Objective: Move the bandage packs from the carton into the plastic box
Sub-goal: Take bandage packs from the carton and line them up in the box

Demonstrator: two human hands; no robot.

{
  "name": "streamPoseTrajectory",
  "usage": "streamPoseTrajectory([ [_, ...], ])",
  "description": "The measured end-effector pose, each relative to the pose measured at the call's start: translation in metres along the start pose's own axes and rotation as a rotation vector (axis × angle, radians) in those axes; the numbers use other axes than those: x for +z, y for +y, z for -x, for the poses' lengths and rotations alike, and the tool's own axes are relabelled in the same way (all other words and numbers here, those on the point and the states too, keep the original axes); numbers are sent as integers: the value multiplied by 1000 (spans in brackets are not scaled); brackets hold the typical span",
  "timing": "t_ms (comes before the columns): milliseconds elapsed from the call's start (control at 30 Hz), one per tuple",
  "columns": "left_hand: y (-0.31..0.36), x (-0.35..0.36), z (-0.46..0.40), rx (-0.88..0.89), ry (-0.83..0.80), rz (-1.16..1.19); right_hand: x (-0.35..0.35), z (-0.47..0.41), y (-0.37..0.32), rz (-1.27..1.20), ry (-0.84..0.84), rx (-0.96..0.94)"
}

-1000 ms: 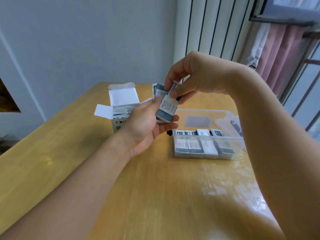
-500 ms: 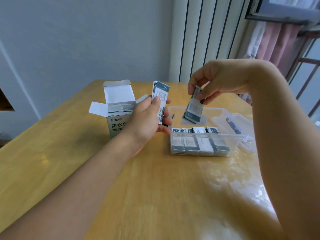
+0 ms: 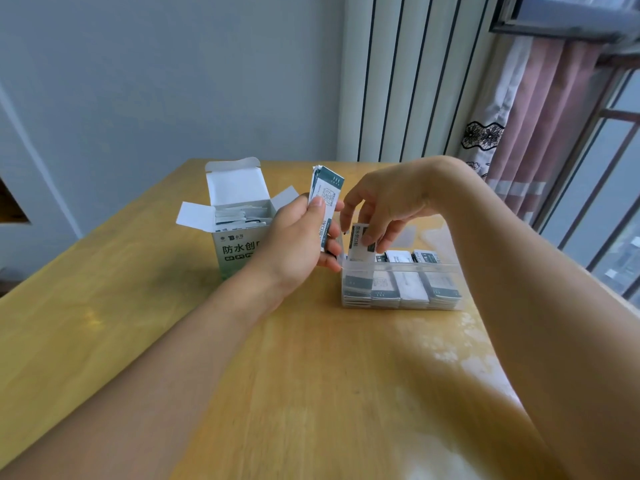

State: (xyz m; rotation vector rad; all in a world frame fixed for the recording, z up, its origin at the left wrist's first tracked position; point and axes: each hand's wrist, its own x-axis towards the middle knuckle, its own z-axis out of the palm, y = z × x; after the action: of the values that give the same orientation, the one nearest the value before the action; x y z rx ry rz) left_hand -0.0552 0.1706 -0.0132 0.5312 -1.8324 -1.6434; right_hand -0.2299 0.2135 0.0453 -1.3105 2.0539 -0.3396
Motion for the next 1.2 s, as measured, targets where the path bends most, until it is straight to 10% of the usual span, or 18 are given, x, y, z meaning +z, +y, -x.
streamPoseTrajectory([
  [800,1,-3,1,9,5,-8,15,-7,-14,247,-25,74],
  [1200,13,-12,1,-189,-156,555,-27,49,-12,52,191,-55],
])
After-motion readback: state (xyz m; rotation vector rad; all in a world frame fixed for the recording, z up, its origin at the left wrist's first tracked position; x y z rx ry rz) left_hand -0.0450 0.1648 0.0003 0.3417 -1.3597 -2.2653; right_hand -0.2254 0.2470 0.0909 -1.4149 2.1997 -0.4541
